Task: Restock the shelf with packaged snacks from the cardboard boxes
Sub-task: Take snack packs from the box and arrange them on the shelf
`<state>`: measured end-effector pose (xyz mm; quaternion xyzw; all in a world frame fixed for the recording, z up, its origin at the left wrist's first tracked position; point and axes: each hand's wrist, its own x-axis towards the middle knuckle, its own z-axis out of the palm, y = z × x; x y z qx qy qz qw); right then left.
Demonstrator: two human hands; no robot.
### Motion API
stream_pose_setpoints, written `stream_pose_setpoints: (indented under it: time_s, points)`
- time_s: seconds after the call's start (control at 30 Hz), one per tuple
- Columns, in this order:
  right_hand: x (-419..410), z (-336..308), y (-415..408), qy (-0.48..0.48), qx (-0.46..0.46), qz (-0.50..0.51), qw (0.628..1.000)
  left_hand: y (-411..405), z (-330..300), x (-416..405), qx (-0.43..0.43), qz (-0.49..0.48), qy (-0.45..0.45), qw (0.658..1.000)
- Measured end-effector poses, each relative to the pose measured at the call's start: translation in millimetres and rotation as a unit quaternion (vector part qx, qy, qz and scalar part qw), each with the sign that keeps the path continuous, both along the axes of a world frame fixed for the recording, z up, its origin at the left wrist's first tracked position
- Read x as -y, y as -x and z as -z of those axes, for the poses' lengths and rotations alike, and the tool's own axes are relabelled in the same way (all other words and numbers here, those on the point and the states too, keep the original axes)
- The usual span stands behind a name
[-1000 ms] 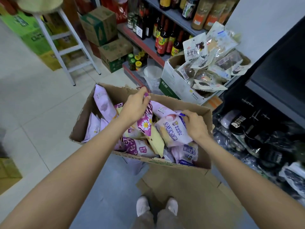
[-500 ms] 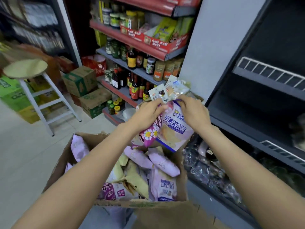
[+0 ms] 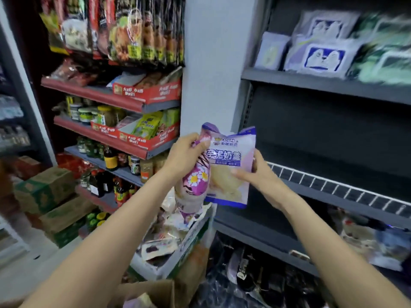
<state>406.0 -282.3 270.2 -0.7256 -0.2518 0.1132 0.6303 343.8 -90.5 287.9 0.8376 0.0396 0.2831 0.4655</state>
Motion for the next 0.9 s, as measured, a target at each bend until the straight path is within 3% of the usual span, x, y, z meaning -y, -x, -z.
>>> stream_pose_setpoints:
  time_s: [0.2,0.3,0.4,0.47,0.6,0.73,0.9]
  points:
    - [40,-44,-93,-0.080,0.040,0.123,0.988,-105,-40,47,0.024,-0.028,0.174,0.984]
    - [59,-53,-144,-0.133,-0.007,0.198,0.971,-148,-56,49,0.068,-0.069,0.356,0.930]
    - [73,-53,-182,-0.177,-0.057,0.254,0.949,-189,-64,47,0.076,-0.116,0.472,0.871]
    - [74,-51,-203,-0.179,-0.064,0.277,0.942,-218,-64,50,0.064,-0.133,0.499,0.854]
    - [69,-43,-235,-0.142,-0.040,0.315,0.938,-270,-55,63,0.003,-0.103,0.495,0.863]
    - [61,-39,-263,-0.081,0.010,0.356,0.931,-304,-54,66,-0.059,0.027,0.546,0.835]
    - [58,-36,-295,-0.081,0.034,0.369,0.925,-324,-60,67,-0.097,0.135,0.515,0.841]
